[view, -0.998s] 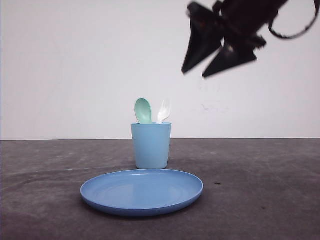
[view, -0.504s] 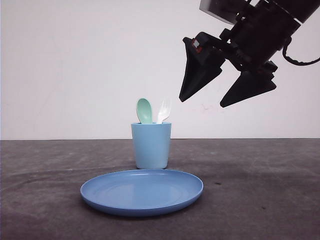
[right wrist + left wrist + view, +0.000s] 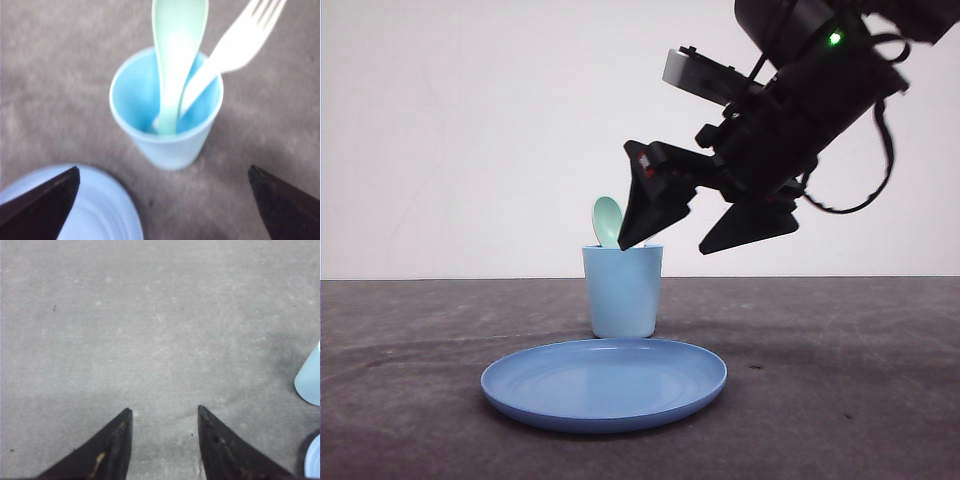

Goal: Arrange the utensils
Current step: 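Lower the right gripper over the cup rim and grasp the cup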

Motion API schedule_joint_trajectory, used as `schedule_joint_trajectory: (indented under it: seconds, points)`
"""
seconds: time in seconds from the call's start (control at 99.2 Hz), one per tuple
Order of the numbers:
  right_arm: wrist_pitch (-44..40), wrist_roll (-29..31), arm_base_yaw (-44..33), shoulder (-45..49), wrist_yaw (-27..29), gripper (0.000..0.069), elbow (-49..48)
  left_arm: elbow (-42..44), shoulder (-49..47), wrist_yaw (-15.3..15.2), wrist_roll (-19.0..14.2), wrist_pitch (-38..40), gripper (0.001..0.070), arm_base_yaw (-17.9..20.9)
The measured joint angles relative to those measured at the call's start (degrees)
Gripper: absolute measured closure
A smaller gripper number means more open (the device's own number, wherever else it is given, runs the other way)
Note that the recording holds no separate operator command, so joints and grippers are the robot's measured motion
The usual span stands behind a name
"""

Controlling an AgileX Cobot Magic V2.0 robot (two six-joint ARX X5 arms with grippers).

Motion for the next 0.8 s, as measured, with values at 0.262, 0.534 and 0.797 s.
schedule_joint_trajectory:
  seconds: [0.262,0.534,0.797]
  points:
    - [5.84,1.53,-0.02,5.27,-2.58,0.0010,0.00,0.00,0.00,-0.02,0.00,0.07,0.0471,0.00]
    - [6.49,1.79,-0.04,12.04,-2.56,0.0010,4.31,0.00,0.00,-0.02,0.00,1.44,0.0471,0.00]
    - [6.51,1.79,-0.09,17.55,-2.54,0.0010,10.73,0.00,0.02,-0.02,0.00,1.77,0.0471,0.00]
